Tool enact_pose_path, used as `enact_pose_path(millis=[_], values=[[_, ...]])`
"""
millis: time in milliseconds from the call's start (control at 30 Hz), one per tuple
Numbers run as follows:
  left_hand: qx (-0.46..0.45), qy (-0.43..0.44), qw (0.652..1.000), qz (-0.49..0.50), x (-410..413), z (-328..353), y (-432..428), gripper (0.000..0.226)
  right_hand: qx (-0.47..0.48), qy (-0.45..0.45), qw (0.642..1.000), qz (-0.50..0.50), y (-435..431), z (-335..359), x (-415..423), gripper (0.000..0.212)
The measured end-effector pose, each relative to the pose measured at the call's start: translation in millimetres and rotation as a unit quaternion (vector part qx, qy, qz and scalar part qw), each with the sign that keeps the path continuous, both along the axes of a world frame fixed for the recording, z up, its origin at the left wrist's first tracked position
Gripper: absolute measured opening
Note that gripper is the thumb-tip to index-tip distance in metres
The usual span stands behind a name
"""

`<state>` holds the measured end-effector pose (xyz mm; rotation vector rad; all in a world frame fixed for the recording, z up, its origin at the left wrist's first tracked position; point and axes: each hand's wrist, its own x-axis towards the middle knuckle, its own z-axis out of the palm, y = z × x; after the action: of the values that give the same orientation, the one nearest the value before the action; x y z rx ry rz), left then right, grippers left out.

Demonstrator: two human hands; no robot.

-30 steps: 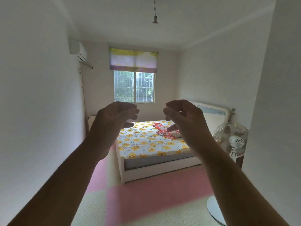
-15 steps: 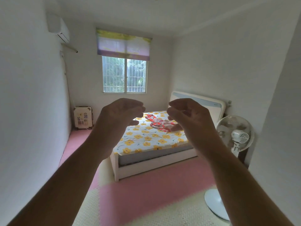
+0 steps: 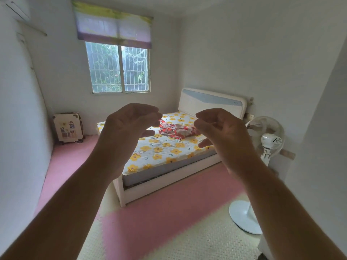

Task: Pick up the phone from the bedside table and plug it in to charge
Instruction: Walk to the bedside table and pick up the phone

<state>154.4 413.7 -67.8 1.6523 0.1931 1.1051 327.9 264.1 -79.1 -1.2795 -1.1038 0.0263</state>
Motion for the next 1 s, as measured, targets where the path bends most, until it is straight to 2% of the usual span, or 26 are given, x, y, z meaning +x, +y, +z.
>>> enact_pose_path(millis=[300,533,700,800,1000], values=[[-0.006,0.017,1.000,-0.012,136,-16,67,0.015,0.013,0.026,0.999,-0.021,68,-24,124,0.016],[-0.022,0.026,0.999,-0.023,230,-24,121,0.018,0.006,0.040,0.999,-0.032,116,-30,212,0.013],[-0.028,0.022,0.998,-0.049,279,-30,167,0.018,0.008,0.046,0.998,-0.046,152,-32,260,0.013],[-0.031,0.020,0.997,-0.070,307,-40,197,0.027,0.011,0.047,0.997,-0.054,180,-39,285,0.013],[-0.031,0.027,0.993,-0.106,360,-63,277,0.025,0.014,0.062,0.994,-0.086,249,-56,330,0.008]])
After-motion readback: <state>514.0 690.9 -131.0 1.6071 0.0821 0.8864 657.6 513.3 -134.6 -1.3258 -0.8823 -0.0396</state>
